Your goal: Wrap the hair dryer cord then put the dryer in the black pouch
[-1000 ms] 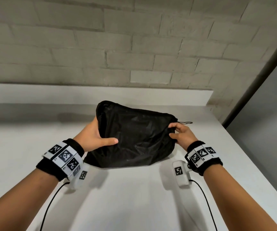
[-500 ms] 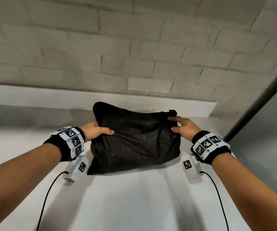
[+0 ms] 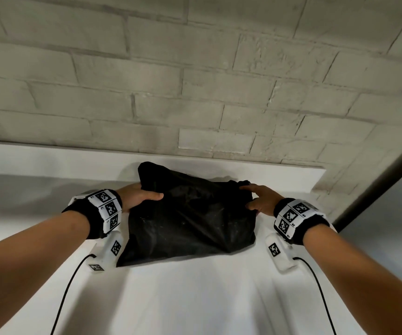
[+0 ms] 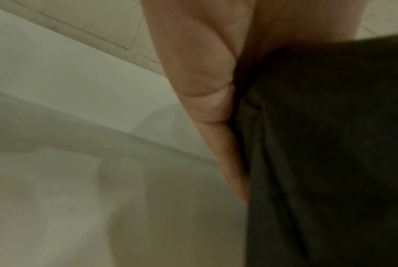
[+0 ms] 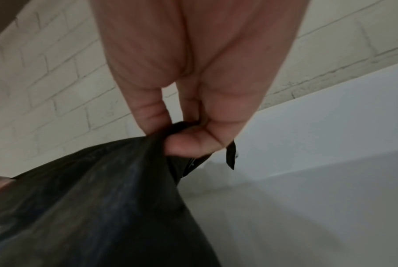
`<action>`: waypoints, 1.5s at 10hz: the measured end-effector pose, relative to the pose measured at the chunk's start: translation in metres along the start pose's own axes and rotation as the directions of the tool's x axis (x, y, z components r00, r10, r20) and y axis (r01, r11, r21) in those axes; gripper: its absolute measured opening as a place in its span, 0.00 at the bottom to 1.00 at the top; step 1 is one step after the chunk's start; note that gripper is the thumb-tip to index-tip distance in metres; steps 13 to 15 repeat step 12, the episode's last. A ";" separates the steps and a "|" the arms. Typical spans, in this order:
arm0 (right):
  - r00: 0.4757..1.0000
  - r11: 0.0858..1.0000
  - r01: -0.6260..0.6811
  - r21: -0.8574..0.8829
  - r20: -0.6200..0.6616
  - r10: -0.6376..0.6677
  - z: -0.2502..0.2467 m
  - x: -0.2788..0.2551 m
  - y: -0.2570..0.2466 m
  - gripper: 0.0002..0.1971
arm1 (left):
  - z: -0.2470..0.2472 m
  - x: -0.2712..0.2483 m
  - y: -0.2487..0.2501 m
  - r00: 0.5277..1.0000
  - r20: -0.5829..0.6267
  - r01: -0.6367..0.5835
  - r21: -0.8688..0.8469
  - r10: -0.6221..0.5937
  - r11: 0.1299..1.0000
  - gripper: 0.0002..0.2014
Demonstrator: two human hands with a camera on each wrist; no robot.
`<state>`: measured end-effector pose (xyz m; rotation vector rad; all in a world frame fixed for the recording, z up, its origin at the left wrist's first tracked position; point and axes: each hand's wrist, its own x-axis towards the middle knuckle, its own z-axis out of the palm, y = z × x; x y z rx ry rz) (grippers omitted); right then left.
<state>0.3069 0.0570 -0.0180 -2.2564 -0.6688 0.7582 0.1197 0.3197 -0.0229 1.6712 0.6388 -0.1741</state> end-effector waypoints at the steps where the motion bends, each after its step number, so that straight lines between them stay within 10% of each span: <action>1: 1.000 1.000 0.012 -0.014 -0.021 -0.012 -0.004 0.012 0.003 0.30 | 0.002 0.016 0.003 1.000 0.012 0.025 -0.033 -0.025 0.999 0.10; 3: 0.987 0.948 0.109 -0.301 -0.081 -0.139 -0.007 0.028 0.002 0.27 | 0.008 0.037 0.005 0.998 0.006 0.056 -0.086 -0.055 0.995 0.08; 7: 0.995 0.930 -0.101 -0.353 -0.041 0.093 -0.008 0.049 0.022 0.20 | 0.017 0.051 0.006 0.986 -0.004 0.169 -0.023 -0.169 0.985 0.15; 10: 0.982 0.921 -0.114 -0.372 -0.185 0.046 -0.011 0.017 0.013 0.23 | 0.006 0.017 0.020 0.963 -0.107 0.269 0.336 -0.247 0.903 0.31; 12: 0.993 0.895 0.034 -0.444 -0.083 -0.079 0.011 -0.042 -0.025 0.24 | 0.016 -0.043 0.038 0.997 -0.074 0.078 0.708 -0.036 0.702 0.23; 15: 0.993 0.895 0.034 -0.444 -0.083 -0.079 0.011 -0.042 -0.025 0.24 | 0.016 -0.043 0.038 0.997 -0.074 0.078 0.708 -0.036 0.702 0.23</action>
